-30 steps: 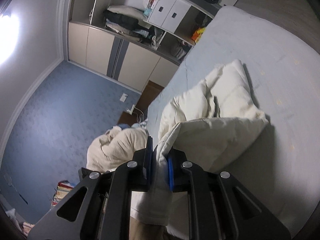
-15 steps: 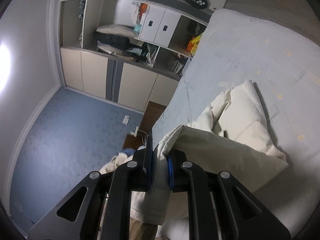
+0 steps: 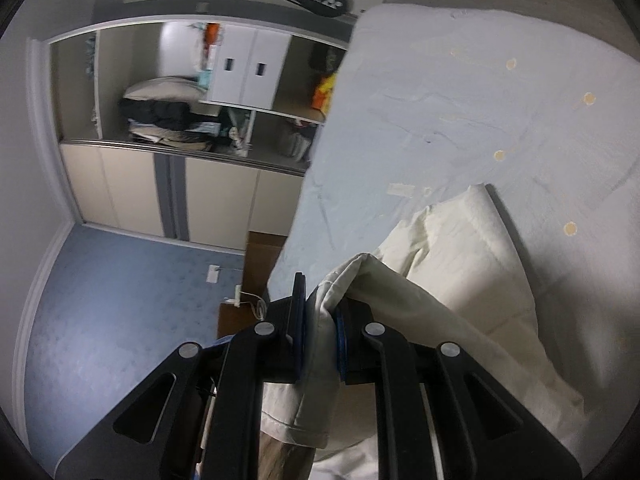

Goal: Fold large clothes

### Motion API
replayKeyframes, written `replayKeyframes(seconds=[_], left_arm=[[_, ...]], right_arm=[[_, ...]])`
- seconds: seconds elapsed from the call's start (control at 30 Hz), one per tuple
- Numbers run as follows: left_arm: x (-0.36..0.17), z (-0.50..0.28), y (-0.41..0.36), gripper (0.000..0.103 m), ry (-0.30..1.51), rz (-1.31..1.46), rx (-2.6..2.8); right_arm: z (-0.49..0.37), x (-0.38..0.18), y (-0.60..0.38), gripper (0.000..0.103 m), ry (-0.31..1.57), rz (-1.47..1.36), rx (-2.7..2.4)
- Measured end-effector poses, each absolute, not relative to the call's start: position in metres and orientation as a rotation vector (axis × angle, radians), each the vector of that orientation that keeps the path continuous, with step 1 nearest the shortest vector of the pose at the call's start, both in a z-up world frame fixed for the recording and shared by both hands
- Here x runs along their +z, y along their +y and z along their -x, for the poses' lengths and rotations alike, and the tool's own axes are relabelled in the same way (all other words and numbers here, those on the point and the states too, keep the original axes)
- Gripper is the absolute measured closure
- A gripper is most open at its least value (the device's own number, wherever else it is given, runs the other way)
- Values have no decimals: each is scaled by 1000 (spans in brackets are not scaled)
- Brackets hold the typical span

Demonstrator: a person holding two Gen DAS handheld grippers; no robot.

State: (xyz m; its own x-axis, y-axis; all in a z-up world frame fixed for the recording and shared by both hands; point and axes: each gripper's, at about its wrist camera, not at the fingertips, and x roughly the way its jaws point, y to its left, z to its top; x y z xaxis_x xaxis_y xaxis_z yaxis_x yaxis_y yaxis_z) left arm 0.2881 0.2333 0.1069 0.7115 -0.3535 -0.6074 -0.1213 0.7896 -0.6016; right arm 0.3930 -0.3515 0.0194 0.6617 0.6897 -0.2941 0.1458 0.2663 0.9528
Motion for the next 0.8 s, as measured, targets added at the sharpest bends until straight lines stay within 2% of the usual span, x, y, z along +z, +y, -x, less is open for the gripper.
replayKeyframes(seconds=[0.2, 0.4, 0.5, 0.57, 0.63, 0.67, 0.73, 0.8], left_arm=[[78, -320, 240, 95, 829, 676, -102], [54, -345, 244, 92, 880, 705, -62], [45, -354, 243, 87, 910, 696, -47], [42, -354, 246, 84, 912, 719, -48], [43, -351, 247, 80, 898, 752, -59], [46, -347, 248, 78, 887, 765, -69], [50, -345, 249, 56, 868, 780, -103], [63, -337, 251, 15, 820, 789, -106]], right_arm=[[-418, -10, -345, 92, 868, -1305, 386], [-438, -35, -338, 86, 929, -1335, 344], [-442, -43, -336, 78, 956, -1354, 334], [-444, -46, -336, 70, 972, -1358, 326], [-445, -45, -339, 56, 972, -1354, 320], [-444, -43, -342, 54, 968, -1341, 309], [-440, -39, -349, 48, 952, -1333, 276], [-434, -31, -361, 45, 909, -1333, 234]])
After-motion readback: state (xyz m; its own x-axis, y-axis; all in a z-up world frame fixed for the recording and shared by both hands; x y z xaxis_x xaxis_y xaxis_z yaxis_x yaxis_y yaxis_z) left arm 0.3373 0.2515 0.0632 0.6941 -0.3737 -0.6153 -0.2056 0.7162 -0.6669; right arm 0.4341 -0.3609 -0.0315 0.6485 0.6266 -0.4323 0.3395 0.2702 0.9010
